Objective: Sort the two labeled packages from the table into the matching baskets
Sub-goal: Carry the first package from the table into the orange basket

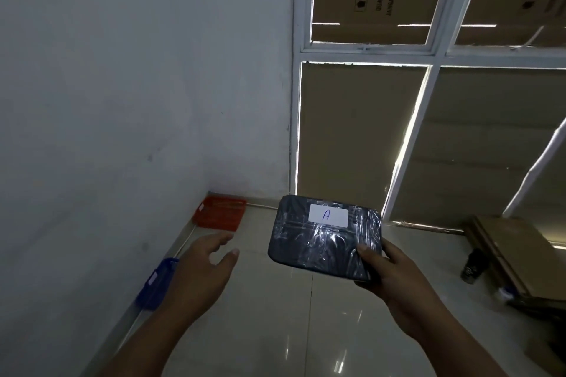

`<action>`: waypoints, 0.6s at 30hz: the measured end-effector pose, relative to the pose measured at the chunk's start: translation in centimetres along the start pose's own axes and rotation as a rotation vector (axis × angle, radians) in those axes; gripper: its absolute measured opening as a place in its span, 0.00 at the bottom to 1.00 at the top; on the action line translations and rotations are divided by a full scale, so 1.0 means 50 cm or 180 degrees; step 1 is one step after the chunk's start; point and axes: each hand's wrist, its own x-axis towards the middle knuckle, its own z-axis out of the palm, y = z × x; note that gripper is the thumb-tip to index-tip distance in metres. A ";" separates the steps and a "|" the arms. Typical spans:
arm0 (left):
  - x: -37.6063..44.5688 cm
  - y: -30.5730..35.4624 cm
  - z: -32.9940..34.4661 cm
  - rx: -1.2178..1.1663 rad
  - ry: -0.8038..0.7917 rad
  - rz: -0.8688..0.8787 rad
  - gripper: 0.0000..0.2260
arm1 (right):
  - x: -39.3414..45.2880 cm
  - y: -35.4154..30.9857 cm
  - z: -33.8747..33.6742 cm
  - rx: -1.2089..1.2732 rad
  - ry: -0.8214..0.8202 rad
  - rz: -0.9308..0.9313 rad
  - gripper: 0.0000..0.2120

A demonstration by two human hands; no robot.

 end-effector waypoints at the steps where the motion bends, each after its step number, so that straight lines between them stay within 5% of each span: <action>1: 0.033 -0.001 0.009 -0.0006 -0.0003 -0.0011 0.15 | 0.037 -0.003 0.000 0.0002 0.0006 -0.0014 0.13; 18: 0.631 0.045 0.244 -0.0071 0.0455 -0.0508 0.17 | 0.796 -0.106 -0.023 -0.0195 -0.0609 0.0168 0.12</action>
